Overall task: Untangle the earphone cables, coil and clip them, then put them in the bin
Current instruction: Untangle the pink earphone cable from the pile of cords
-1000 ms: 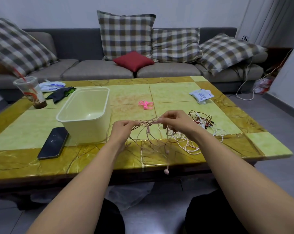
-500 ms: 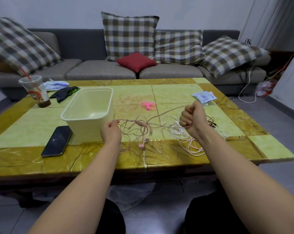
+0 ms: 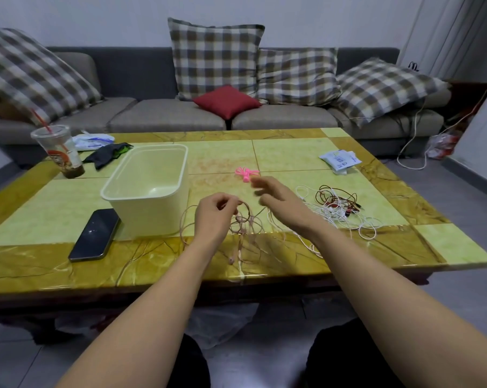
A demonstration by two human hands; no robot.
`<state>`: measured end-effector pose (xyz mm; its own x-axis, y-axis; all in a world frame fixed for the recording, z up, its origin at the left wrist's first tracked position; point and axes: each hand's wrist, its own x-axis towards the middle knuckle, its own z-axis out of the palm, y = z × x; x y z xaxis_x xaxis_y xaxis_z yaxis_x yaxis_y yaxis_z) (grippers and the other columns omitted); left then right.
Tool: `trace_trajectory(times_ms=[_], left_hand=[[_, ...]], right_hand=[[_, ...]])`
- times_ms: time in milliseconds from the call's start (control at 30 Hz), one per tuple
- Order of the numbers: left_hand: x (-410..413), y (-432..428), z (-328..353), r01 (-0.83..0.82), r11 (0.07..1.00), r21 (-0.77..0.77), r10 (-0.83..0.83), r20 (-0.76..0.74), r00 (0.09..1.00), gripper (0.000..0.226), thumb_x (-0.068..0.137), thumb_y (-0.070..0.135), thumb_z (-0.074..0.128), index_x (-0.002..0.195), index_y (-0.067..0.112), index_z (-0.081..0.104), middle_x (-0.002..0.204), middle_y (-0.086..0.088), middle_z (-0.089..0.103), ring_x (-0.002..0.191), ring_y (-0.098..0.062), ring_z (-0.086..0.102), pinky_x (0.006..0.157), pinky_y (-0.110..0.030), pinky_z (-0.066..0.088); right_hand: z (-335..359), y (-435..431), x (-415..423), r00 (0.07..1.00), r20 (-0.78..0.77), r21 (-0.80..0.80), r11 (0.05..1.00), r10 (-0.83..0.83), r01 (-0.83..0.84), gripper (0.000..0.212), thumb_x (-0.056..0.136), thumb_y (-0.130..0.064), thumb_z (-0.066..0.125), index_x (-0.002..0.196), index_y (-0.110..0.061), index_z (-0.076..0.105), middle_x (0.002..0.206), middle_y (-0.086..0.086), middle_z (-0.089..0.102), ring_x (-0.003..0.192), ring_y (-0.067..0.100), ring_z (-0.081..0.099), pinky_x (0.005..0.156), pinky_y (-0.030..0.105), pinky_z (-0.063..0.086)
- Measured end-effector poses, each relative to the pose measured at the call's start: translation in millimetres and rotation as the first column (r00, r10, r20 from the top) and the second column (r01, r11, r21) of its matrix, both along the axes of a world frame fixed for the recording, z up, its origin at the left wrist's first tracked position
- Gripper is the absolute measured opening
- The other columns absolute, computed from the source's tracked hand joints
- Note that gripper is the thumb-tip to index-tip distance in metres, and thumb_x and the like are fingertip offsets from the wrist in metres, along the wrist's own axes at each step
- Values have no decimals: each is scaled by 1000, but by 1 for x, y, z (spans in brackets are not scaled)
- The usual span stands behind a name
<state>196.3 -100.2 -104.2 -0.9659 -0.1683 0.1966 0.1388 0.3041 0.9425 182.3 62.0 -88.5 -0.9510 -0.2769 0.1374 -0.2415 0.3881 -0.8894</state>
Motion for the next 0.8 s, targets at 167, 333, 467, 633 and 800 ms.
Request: trace_trajectory(times_ms=[167,333,467,633,800], left_hand=[[-2,-1,2,-60,998,0,60,-45,997,14,88,22,65,79,15,73,68,6,65,64,-5,56,65,-25,45],[-5,-6,-1,-241,970,-34,239,-57,969,18,94,24,58,93,11,71,76,5,63,75,-11,56,65,-27,39],[-8,-17,-2,-397,917,-44,397,-20,918,21,97,26,53,99,13,69,92,1,68,85,-15,59,72,-27,42],[-14,-30,-7,-483,871,-94,486,12,874,24,95,25,50,98,10,69,94,-8,70,90,-29,62,77,-35,46],[-15,-35,-16,-440,881,-173,465,150,873,25,97,24,47,103,10,67,97,-5,65,94,-29,59,77,-33,43]], right_hand=[[-4,-8,7,973,174,21,987,152,-158,16,99,-13,55,111,-6,62,64,6,60,58,16,54,58,24,47],[-1,9,1,955,266,222,956,129,-191,13,94,-13,62,90,-5,71,76,7,72,69,16,62,65,32,51],[0,21,5,902,414,267,932,120,-247,17,95,-11,57,101,-4,71,87,9,75,70,12,66,62,32,49],[16,29,13,824,524,69,953,217,-295,25,98,-4,43,118,0,58,85,15,71,71,22,65,61,37,53],[13,30,10,916,386,10,992,108,-122,20,102,-11,45,121,-9,41,76,17,59,49,23,51,38,30,46]])
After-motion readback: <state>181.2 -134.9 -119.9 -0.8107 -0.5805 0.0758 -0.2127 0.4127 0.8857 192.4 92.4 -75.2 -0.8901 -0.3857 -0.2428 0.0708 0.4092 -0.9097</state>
